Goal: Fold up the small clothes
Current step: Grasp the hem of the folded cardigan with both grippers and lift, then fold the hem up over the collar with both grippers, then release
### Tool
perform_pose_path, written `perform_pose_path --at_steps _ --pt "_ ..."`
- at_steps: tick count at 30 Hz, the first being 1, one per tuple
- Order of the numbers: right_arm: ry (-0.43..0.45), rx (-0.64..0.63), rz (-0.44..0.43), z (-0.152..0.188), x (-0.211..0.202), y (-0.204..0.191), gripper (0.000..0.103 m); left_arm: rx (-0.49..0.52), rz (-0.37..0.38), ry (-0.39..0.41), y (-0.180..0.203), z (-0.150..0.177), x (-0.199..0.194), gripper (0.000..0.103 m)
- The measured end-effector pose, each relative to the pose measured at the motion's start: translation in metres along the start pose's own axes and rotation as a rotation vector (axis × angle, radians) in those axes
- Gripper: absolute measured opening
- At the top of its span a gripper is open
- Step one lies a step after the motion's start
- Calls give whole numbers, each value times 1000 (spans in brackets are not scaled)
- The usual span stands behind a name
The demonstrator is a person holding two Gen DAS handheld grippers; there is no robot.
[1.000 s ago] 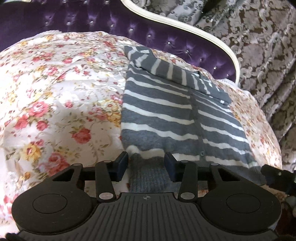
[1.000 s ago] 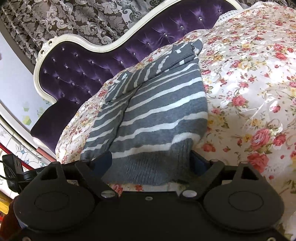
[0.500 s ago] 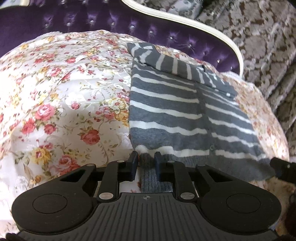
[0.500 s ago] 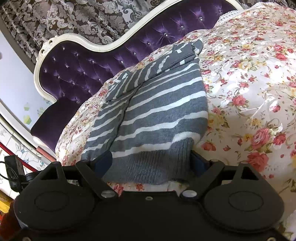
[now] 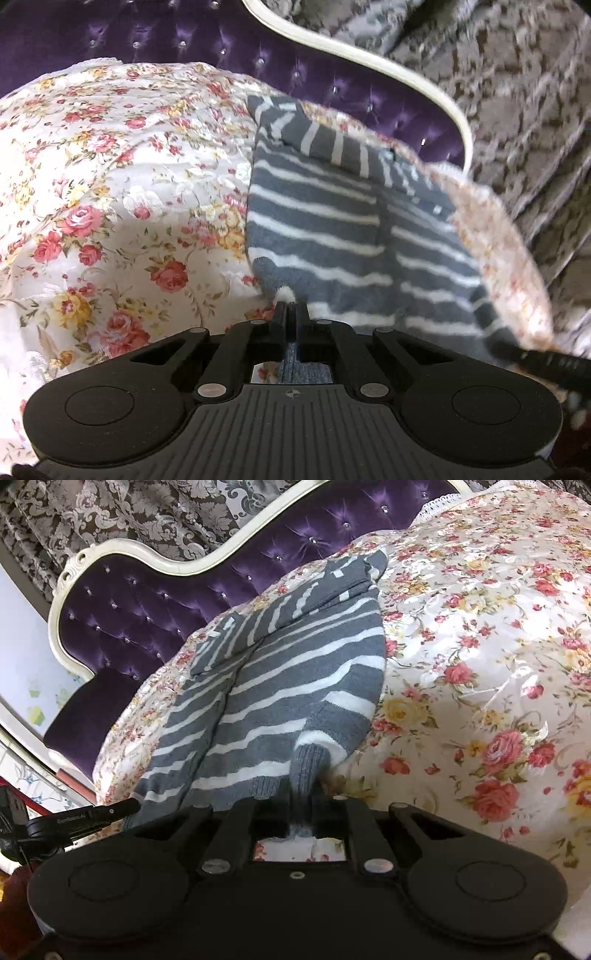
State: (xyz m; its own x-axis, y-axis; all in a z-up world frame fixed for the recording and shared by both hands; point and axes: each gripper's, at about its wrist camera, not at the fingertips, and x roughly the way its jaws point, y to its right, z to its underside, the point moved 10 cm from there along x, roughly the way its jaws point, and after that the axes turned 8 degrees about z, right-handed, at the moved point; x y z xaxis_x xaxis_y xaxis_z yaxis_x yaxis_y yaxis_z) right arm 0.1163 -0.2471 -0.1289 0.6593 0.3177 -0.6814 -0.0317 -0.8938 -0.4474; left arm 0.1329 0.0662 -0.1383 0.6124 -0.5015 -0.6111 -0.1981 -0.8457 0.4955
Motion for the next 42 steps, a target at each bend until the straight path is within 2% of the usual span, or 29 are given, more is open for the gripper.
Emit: perform_pose_path --at_steps 5,14,24,33,37,42 --pt "28 28 -49 -17 -12 -3 19 -1 29 68 8 -23 -17 4" --pt "92 22 -128 -63 -23 -22 19 -2 114 134 29 -71 -23 4" --pt "202 11 -157 -147 -8 -33 19 22 149 244 43 -152 -5 4" --pt "255 46 -120 -225 54 -21 19 -12 147 302 28 -233 60 4" --pt "240 42 -79 -248 96 -11 19 -44 116 300 10 -250 100 4" --pt "173 74 -24 -259 151 8 19 -68 47 249 -16 -254 154 4"
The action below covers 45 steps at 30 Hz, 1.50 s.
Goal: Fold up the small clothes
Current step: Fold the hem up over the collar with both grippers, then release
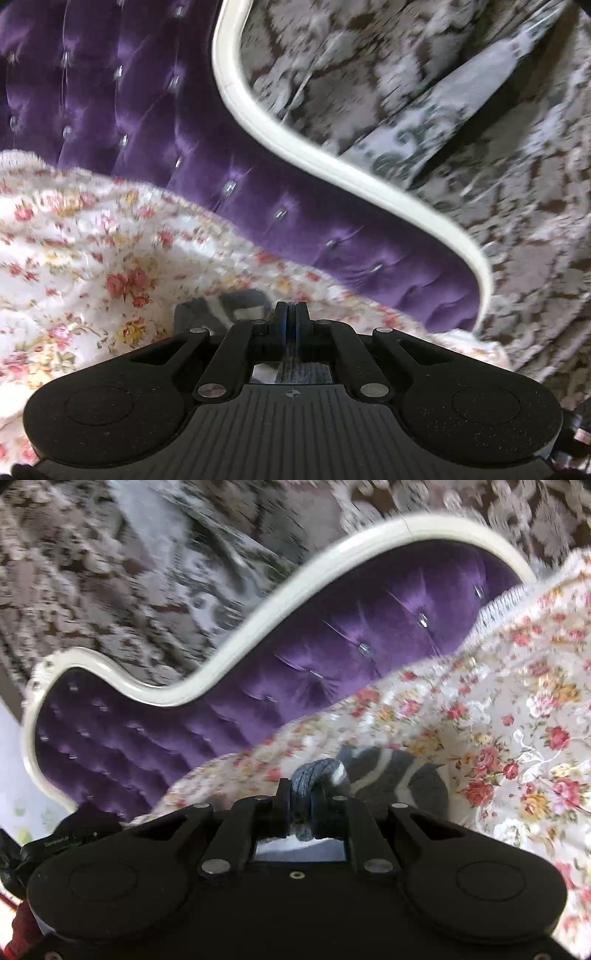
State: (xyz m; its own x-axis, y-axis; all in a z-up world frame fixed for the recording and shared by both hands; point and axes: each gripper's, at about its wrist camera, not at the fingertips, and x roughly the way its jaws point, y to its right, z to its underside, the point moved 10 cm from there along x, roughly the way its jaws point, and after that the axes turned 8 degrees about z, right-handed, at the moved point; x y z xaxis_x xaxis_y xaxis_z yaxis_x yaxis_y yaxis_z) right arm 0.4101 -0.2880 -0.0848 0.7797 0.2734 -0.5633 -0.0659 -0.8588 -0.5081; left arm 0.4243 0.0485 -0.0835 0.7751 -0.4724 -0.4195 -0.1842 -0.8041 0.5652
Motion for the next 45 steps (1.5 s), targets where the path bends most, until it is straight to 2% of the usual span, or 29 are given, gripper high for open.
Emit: perform_pose_path --at_steps 4,5,6,7,8,9,12,14,19,23,25,27,30,35,38,41,43,45 --pt "-33 10 57 6 28 16 25 2 -64 -21 -22 10 27 8" --pt "-38 15 66 8 32 20 31 1 -79 -21 -26 11 30 13" --pt "-40 21 68 7 35 22 37 1 -94 -24 -30 11 33 34" --pt "-33 30 67 6 35 25 58 0 -104 -19 -32 9 33 52" --pt "-23 34 63 5 34 26 77 0 -109 -8 -33 8 31 58" --pt "-5 30 64 3 31 26 81 3 -111 7 -33 6 26 61" --pt "51 -21 83 -4 13 23 81 53 -121 29 -24 -1 11 69" --pt "83 -59 91 -6 1 18 81 105 -121 27 -14 -1 5 71" --pt "81 -280 127 13 -16 -6 81 310 -111 -86 18 28 1 72" --pt "8 -447 138 42 -5 -23 81 448 -109 -186 27 62 14 72" --pt "-31 -507 157 53 6 -26 80 470 -145 -233 19 77 25 72" --pt "-59 -579 198 60 19 -29 80 448 -164 -273 7 88 33 72" --pt "-97 -633 249 61 40 -29 80 436 -149 -253 1 93 33 75" --pt "-130 -558 315 38 71 -19 80 429 -148 -260 -1 92 33 75" --pt "-151 -456 363 20 90 -6 80 425 -148 -256 0 92 33 76" --pt "-122 -340 406 2 92 12 80 418 -148 -255 1 93 32 76" --pt "-80 -231 389 -7 79 22 80 415 -149 -256 0 92 32 76" --pt "-51 -163 332 -9 61 24 80 415 -149 -256 0 92 33 76"
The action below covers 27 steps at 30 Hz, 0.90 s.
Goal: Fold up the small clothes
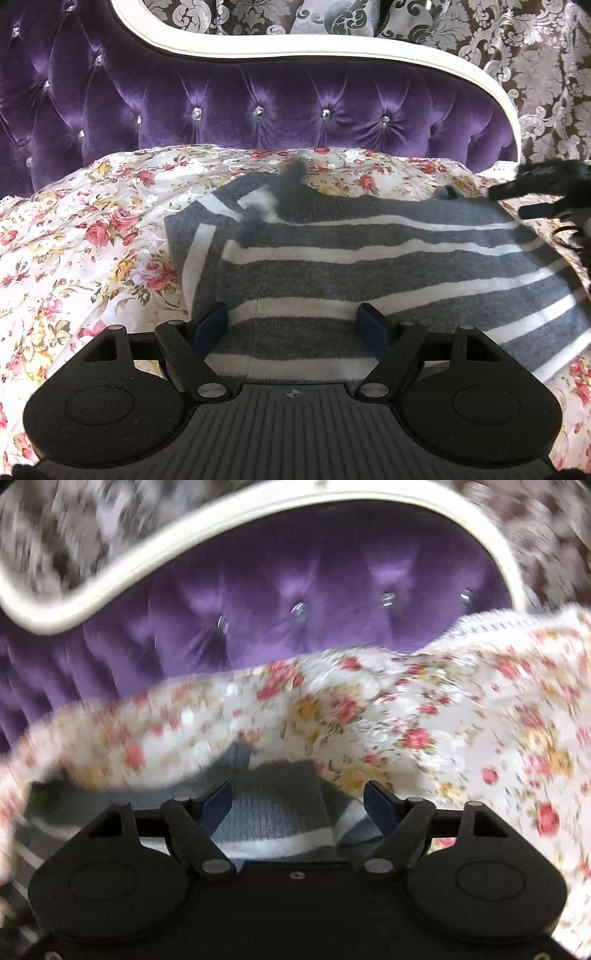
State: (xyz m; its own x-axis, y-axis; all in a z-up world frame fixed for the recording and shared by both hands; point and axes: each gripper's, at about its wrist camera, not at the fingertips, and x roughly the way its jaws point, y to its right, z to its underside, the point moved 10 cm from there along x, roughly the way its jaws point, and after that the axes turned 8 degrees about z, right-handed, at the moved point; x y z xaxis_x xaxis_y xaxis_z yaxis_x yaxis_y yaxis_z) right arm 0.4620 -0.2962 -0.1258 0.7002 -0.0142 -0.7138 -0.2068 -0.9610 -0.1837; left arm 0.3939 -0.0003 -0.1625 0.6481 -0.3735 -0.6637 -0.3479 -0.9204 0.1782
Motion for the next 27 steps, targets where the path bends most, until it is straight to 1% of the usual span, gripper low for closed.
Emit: perform_pose_path --at_steps 3,5,8,10,13,14,16,18,23,25,27 --pt "50 3 -47 9 -33 7 81 -2 -2 3 0 0 0 76" --pt "60 5 -79 20 -51 12 83 -4 -7 3 0 0 0 76" --pt "33 56 -138 31 -67 21 93 -11 -14 3 0 -1 1 76" --pt "10 101 -171 37 -71 26 95 -12 -19 7 0 0 1 77" --pt "-25 190 -212 50 -70 39 98 -9 -32 14 0 1 1 79" --pt "-43 217 -228 53 -66 42 102 -8 -38 16 0 1 2 80" --pt "-88 258 -249 60 -57 48 102 -23 -55 12 -2 3 2 86" --pt "-133 276 -280 64 -52 46 102 -48 -52 18 -4 4 3 87" --pt "-156 283 -352 62 -51 33 102 -40 -78 12 -2 4 5 88" --pt "-180 311 -370 66 -46 32 102 -42 -84 8 -2 4 6 88" --pt "-179 324 -381 67 -43 31 103 -43 -88 5 -2 4 6 88"
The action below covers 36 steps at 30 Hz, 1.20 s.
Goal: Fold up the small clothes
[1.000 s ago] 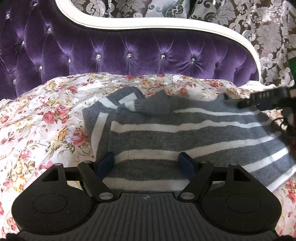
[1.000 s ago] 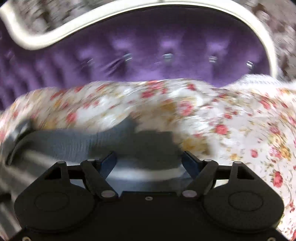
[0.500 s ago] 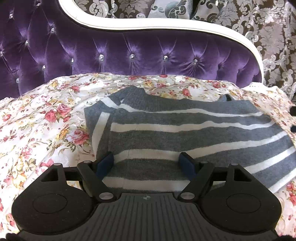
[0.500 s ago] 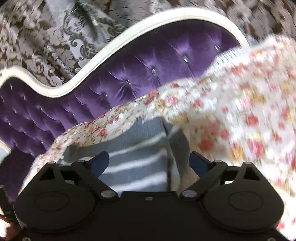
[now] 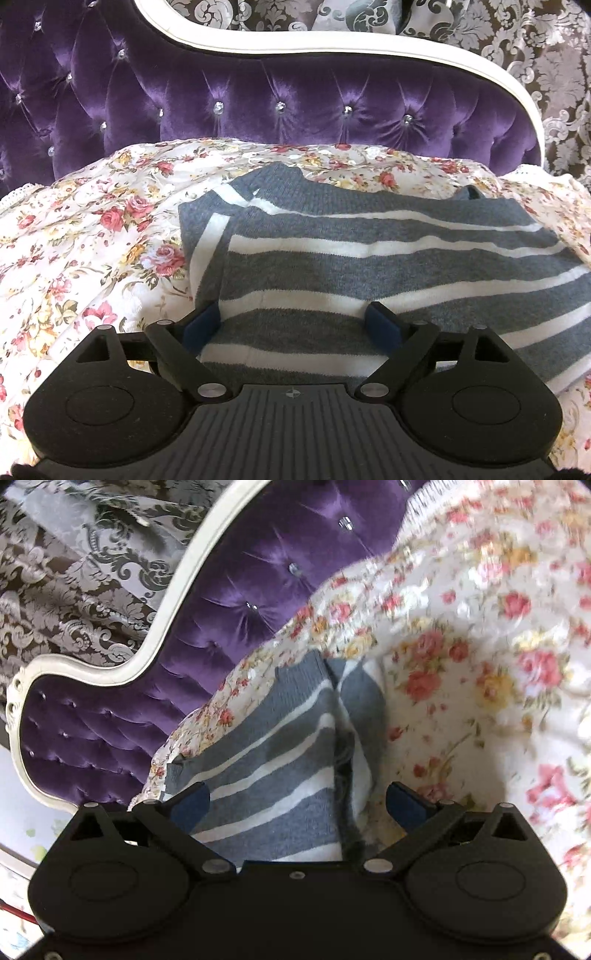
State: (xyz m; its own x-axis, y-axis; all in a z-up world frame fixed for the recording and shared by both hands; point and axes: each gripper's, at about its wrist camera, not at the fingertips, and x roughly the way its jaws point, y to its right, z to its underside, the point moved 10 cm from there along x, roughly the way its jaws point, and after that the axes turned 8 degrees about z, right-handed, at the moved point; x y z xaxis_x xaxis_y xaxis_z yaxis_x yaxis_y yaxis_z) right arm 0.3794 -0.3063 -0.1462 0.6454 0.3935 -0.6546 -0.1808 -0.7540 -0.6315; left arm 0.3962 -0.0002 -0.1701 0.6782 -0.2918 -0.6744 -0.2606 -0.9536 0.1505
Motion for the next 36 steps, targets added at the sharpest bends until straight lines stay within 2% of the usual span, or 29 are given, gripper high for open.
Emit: perform_pose_path --at_steps 2,5,7,13,16,19,23,27,32,36 --pt "-8 0 -7 0 0 -2 103 1 -3 -2 0 0 1 88" --pt "-48 36 -86 3 6 -5 103 0 -6 -7 0 0 2 88" --pt "-52 39 -103 2 6 -5 103 -2 -9 -11 0 -1 2 88" --pt "-38 38 -109 4 4 -5 103 -13 -5 -25 -2 -4 2 88" --pt "-18 50 -91 4 4 -6 103 -75 4 -46 -3 -12 -5 84" --pt "-6 89 -93 1 4 -4 103 -114 41 -15 9 -27 -15 84" --pt "-18 86 -99 2 5 -4 103 -44 61 -2 43 -48 -15 84" --pt "-24 78 -105 3 4 -4 103 -2 61 -45 70 -49 7 84" --pt "-40 65 -119 4 3 -5 103 32 -5 -132 74 -30 42 87" --pt "-48 70 -130 3 4 -6 103 34 -11 -109 71 -27 44 92"
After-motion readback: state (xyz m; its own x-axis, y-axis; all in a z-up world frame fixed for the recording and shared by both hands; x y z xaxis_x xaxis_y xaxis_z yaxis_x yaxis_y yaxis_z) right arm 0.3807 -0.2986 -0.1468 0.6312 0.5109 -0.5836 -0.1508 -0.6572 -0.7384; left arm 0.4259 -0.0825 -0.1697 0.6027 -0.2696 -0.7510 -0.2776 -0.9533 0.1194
